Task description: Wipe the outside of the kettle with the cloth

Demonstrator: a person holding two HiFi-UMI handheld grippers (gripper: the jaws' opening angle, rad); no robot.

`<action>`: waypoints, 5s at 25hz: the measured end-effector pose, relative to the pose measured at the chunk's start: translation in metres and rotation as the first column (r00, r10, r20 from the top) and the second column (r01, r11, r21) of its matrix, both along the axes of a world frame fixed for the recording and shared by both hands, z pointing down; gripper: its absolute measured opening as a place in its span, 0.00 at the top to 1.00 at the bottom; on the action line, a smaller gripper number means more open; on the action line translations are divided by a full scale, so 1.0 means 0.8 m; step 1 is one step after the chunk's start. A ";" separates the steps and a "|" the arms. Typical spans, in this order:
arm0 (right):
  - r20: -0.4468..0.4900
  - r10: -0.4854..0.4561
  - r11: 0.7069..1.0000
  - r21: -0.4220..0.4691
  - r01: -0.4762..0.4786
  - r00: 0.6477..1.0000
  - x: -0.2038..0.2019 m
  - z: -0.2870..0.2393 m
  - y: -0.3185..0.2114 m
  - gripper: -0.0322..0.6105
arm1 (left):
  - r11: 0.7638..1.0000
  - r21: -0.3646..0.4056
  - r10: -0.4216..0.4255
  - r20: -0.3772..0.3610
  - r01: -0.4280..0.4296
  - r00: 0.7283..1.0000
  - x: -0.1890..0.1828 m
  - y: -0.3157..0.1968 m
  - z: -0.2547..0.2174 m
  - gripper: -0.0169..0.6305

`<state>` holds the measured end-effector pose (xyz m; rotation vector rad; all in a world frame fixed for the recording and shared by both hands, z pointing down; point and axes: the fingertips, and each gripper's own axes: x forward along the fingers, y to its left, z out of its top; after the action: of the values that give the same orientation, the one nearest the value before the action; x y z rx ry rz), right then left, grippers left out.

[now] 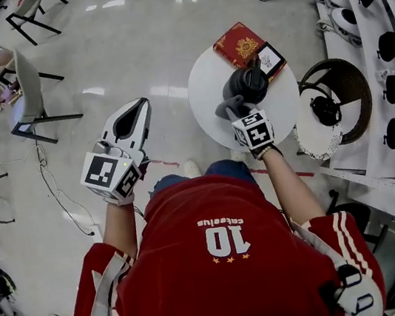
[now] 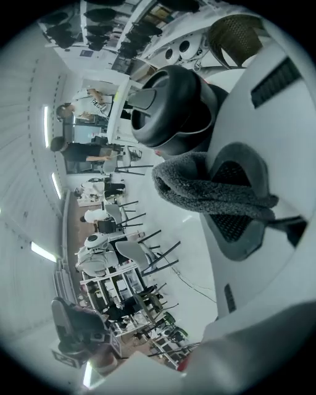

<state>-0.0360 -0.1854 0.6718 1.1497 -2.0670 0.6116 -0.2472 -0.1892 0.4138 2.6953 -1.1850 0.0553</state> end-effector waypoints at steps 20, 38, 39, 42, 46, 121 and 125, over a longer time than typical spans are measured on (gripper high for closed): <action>0.002 -0.120 0.916 0.387 0.109 0.993 0.035 -0.177 -0.010 0.88 | 0.996 0.027 0.090 -0.024 -0.089 0.996 0.100 -0.012 -0.023 0.97; -0.049 0.005 0.937 0.348 0.012 0.999 0.245 -0.139 -0.026 0.88 | 0.996 0.004 0.092 0.020 -0.092 0.996 0.240 -0.023 -0.017 0.97; -0.054 -0.002 0.941 0.339 0.020 0.999 0.249 -0.131 -0.028 0.88 | 0.996 0.003 0.085 0.025 -0.086 0.996 0.244 -0.024 -0.016 0.97; -0.071 -0.045 0.949 0.307 0.064 0.997 0.256 -0.107 -0.035 0.88 | 0.998 -0.001 0.061 0.039 -0.061 0.997 0.252 -0.026 -0.015 0.97; -0.132 -0.158 0.945 0.269 0.188 0.979 0.253 -0.072 -0.039 0.88 | 1.000 -0.011 0.017 0.058 -0.016 0.998 0.260 -0.027 -0.012 0.97; -0.044 0.048 0.999 0.005 -0.048 0.998 0.028 0.073 0.030 0.88 | 1.000 -0.022 0.019 0.055 -0.018 0.998 0.012 0.018 0.011 0.97; -0.055 0.065 0.998 -0.006 -0.065 0.996 0.006 0.075 0.021 0.88 | 1.000 -0.014 0.002 0.052 -0.002 0.999 -0.017 0.010 0.007 0.96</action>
<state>-0.0312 -0.1686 0.7316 1.2205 -1.9861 0.6118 -0.2605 -0.1810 0.4198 2.6987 -1.1920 0.1343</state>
